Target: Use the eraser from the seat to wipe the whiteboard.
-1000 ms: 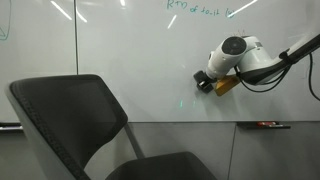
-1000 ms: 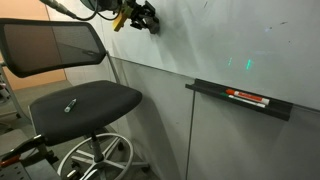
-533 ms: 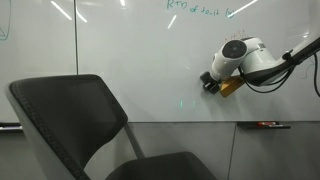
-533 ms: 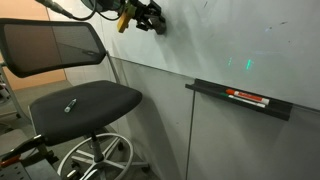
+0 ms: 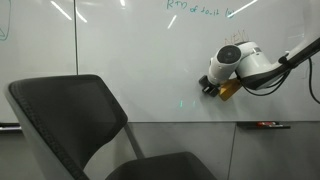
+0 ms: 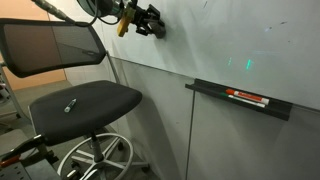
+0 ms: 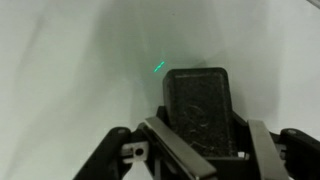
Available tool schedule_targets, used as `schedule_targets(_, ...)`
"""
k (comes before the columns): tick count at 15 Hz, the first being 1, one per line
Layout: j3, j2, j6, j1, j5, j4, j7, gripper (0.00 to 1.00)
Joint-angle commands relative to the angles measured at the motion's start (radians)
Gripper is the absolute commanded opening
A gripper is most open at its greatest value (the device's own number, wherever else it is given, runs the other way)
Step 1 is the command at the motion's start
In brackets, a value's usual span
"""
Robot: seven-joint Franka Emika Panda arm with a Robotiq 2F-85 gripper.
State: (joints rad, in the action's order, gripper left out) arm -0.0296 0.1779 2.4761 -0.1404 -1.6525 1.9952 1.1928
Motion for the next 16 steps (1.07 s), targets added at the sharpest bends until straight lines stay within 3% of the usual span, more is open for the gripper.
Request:
schedule_targets(1, -0.036, 0.090, 0.004, 0.016, -0.009, -0.093, -0.052, 0.33)
schedule_targets(7, -0.057, 0.124, 0.001, 0.022, -0.005, -0.121, -0.099, 0.33)
schedule_targets(16, -0.045, 0.043, -0.025, 0.036, 0.004, -0.115, -0.138, 0.33)
